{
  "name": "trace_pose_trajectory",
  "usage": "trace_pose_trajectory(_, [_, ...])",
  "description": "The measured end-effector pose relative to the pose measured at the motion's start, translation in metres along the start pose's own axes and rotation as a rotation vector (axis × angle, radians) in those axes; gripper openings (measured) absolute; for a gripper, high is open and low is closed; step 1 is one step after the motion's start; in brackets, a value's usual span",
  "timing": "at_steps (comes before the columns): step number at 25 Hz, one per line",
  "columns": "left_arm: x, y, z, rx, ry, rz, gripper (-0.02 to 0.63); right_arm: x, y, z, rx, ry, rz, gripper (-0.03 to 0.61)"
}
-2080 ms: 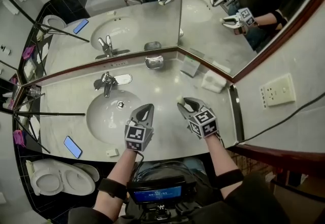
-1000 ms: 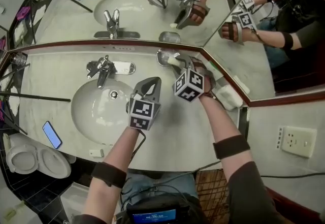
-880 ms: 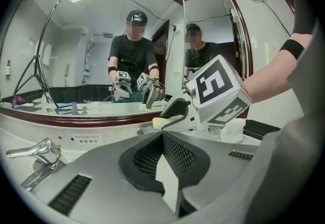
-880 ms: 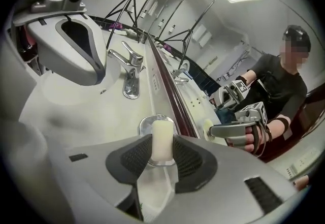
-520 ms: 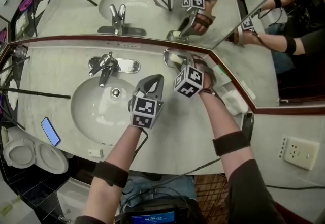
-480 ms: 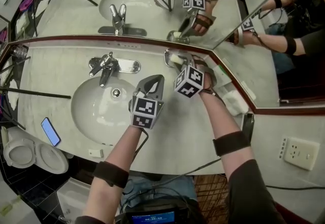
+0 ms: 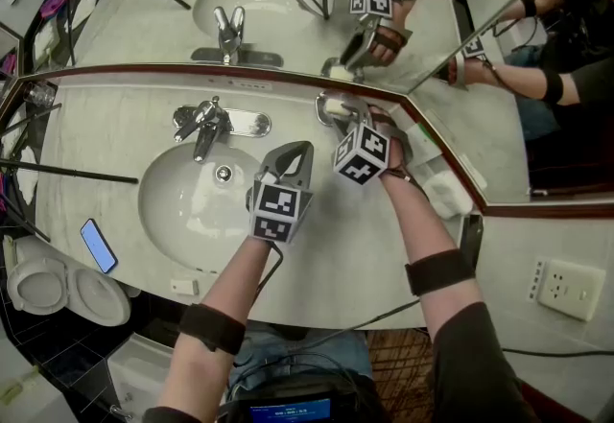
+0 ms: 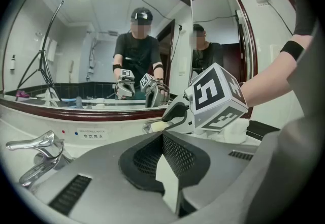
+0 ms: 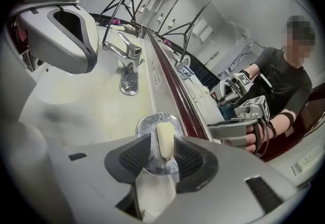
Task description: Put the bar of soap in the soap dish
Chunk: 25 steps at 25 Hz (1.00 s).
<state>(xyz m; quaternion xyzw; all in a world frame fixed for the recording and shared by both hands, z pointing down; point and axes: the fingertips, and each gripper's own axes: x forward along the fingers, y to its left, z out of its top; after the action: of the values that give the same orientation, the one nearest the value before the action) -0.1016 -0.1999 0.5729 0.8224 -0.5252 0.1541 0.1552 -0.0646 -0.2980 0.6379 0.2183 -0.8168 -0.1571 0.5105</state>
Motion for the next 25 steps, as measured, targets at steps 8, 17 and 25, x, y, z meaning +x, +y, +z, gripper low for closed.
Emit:
trace_pose_trajectory(8, [-0.022, -0.009, 0.017, -0.004, -0.008, -0.016, 0.002, -0.049, 0.003, 0.008, 0.131, -0.063, -0.031, 0.062])
trace_pose_trajectory(17, [-0.072, -0.038, 0.041, 0.029, -0.011, -0.087, 0.002, -0.163, 0.012, 0.016, 0.471, -0.196, -0.061, 0.018])
trace_pose_trajectory(25, [-0.114, -0.053, 0.060, 0.073, -0.038, -0.116, 0.002, -0.233, 0.025, -0.022, 0.865, -0.347, -0.123, 0.018])
